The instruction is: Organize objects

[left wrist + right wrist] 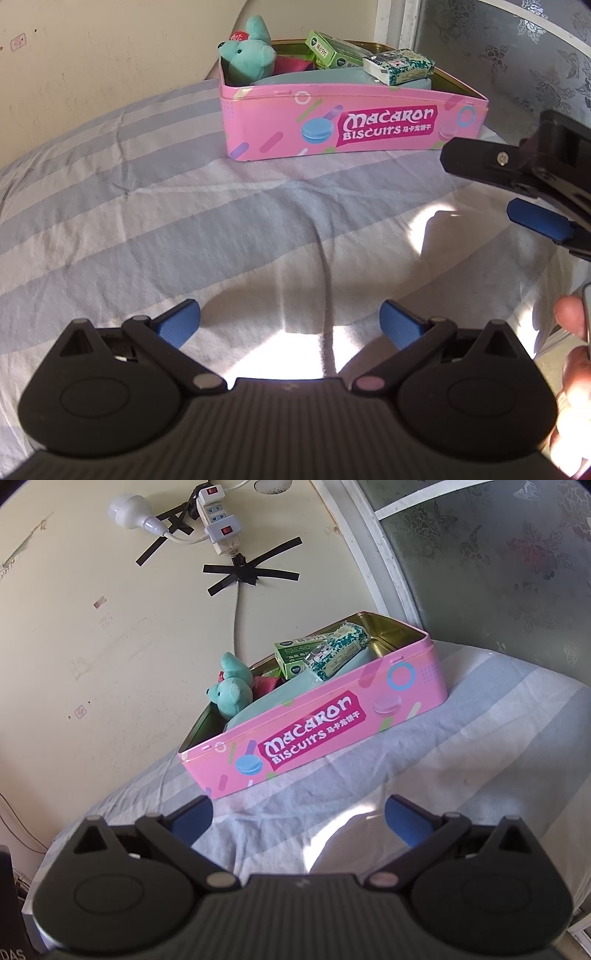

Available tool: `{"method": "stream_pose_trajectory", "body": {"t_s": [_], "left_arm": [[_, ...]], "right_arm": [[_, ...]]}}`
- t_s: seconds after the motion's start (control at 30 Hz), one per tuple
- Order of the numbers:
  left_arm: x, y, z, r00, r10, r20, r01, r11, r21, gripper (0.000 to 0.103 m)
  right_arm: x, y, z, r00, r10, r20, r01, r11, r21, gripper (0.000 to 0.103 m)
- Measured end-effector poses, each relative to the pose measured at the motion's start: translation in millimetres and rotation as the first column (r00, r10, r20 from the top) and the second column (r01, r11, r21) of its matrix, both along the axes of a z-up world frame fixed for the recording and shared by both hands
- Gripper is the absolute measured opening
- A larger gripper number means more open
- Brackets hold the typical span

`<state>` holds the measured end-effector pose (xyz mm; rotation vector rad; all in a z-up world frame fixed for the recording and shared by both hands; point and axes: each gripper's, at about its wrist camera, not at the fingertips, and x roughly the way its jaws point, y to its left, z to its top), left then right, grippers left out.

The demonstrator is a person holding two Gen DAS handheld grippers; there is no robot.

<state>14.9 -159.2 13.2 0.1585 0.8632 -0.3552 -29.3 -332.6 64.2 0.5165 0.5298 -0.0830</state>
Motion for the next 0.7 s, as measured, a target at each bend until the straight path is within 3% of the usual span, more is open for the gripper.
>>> {"method": "stream_pose_trajectory", "body": {"t_s": [0.47, 0.7], "left_arm": [[2.5, 1.6, -1.9, 1.000, 0.003, -0.011, -0.003, 1.000, -0.007, 0.103], [1.8, 4.3, 2.5, 0.999, -0.003, 0.035, 0.003, 1.000, -0.010, 0.103]], "right_arm": [[-0.1, 1.8, -0.9, 1.000, -0.003, -0.002, 0.003, 1.000, 0.000, 0.103], [-1.5, 3.8, -2.2, 1.000, -0.005, -0.003, 0.005, 1.000, -0.001, 0.103]]}}
